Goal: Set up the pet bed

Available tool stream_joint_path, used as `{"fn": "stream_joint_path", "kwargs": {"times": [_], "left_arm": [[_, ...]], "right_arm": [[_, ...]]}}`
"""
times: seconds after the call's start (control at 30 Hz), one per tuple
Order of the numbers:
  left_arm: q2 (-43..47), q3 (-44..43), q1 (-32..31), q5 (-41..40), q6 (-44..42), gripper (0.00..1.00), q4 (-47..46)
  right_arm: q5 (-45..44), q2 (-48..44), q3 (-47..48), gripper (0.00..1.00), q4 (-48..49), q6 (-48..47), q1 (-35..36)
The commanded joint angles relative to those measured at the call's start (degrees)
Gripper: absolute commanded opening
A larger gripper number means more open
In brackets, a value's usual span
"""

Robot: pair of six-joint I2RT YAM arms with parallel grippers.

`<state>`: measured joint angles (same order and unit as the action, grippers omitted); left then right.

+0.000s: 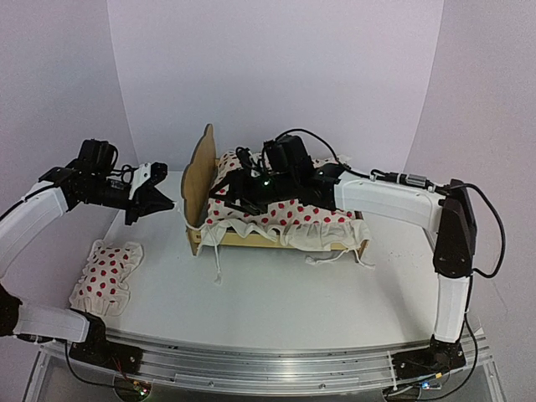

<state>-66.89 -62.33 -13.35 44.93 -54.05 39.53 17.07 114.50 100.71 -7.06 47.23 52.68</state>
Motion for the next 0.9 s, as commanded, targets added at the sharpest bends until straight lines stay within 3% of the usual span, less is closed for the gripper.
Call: {"fn": "stream_joint_path", "kwargs": {"times": [0.0,0.1,0.2,0.37,0.7,0.87], "left_arm": [[0.5,-2.8,-6.0,2.2,9.4,0.00,-7.7],[-1.8,-4.1,-7.2,1.8,14.4,0.00,-12.7],[-4.5,-6.1,-7.2,0.8,18.1,0.00,-16.7],[-5.7,-6.6,-7.2,0.9,19.2,0.00,-19.9],[-6.2,-6.6,-7.2,0.4,19.9,0.00,-20.0],[-6.3,-6.1,-7.2,-0.1,20.6,0.00,-20.7]], "right_arm": [[0.2,-0.6,-2.9,0.61,9.4,-19.4,4.0],[-2.5,-1.5,-4.7,0.63,12.3,-29.3,3.1],[0.6,-0.1,-4.3,0.63,13.2,-39.3,3.0],[-2.9,3.3,-4.5,0.61,15.8,-45.5,2.8],[-6.8,11.7,-0.3,0.42,28.4,-41.2,1.5],[-5.8,15.0,2.6,0.41,31.3,-37.9,1.3]]}}
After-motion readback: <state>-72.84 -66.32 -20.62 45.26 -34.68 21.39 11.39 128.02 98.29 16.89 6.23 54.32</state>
